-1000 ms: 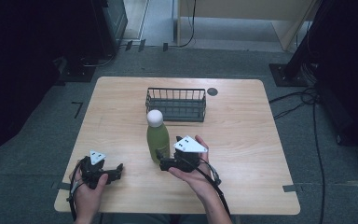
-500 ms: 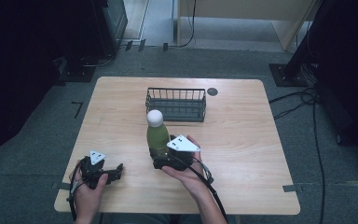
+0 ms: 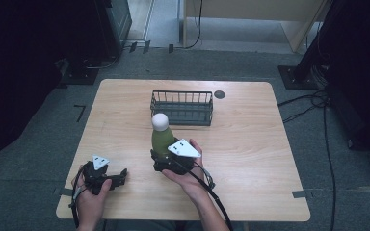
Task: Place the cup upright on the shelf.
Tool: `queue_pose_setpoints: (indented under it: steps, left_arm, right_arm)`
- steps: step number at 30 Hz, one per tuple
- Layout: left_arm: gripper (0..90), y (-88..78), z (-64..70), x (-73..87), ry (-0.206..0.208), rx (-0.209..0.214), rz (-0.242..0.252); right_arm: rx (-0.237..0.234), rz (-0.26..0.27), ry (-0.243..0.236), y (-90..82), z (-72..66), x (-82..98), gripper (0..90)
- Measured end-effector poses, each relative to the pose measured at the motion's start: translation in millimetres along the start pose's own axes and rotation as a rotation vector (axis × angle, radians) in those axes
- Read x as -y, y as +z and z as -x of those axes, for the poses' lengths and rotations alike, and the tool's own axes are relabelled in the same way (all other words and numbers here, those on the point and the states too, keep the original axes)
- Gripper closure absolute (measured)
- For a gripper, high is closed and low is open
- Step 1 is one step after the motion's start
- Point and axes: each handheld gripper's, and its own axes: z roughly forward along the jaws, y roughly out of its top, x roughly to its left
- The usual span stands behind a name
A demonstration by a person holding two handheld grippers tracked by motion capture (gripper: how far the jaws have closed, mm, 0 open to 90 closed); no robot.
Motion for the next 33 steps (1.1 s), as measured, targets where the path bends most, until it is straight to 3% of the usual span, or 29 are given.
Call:
queue_pose_setpoints:
  steps: [9,14,20,25,33]
  left_arm:
    - [1.6,0.0,-0.1,0.0,0.001,0.0,0.0]
    - [1.6,0.0,-0.1,-0.1,0.0,0.0,0.0]
    - [1.6,0.0,0.0,-0.1,-0.001,0.001,0.001]
    - [1.6,0.0,-0.1,-0.1,0.0,0.0,0.0]
    - [1.6,-0.1,-0.1,-0.1,-0.001,0.001,0.0]
  right_arm:
    - [0.046,0.059,0.006,7.0,-3.9,3.0,16.5]
    - [0.068,0.084,-0.029,9.0,-7.1,4.2,19.5]
    - [0.083,0.087,-0.04,9.0,-9.9,4.1,19.9]
    - [0.071,0.104,-0.001,6.8,-9.1,-0.1,20.1]
    - [0.085,0.103,-0.019,2.1,-5.3,-14.0,20.1]
